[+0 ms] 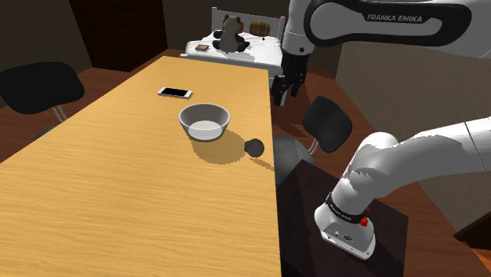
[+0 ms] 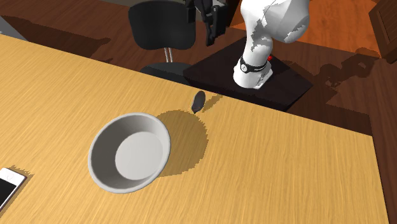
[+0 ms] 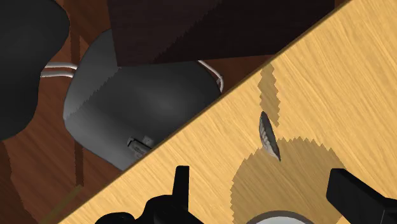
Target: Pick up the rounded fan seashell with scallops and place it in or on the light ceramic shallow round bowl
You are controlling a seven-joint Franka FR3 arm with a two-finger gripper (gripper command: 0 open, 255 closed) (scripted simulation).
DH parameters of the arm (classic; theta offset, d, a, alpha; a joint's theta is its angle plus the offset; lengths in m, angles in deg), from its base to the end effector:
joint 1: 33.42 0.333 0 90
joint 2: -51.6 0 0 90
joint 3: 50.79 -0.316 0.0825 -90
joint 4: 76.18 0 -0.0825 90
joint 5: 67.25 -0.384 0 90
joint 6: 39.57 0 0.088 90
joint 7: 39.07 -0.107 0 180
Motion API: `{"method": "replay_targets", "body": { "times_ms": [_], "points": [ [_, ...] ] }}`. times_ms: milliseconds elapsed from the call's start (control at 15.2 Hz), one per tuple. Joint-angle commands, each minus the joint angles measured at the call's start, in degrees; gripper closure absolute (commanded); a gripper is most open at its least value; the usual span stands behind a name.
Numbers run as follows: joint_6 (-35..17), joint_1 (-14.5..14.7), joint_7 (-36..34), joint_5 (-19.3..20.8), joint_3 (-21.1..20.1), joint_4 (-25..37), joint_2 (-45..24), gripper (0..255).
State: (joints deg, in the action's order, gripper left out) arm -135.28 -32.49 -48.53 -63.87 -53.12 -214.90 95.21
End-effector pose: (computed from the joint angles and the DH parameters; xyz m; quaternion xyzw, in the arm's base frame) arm 0.3205 0.0153 0.5607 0.9974 -0.0568 0.0095 0.0426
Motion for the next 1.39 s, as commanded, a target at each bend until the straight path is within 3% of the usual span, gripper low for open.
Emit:
{"method": "replay_targets", "body": {
  "times_ms": [0,462,858,1320],
  "points": [
    [0.0,0.0,0.0,0.0,0.0,0.0,0.0,0],
    [-16.8,2.2,2.6,-3.9,2.4,-13.5,-0.3,0],
    [-33.3,5.4,6.1,-8.4,4.5,-22.1,-5.8,0],
    [-40.5,6.2,6.7,-9.4,4.6,-24.7,-10.3,0]
  ]
}}
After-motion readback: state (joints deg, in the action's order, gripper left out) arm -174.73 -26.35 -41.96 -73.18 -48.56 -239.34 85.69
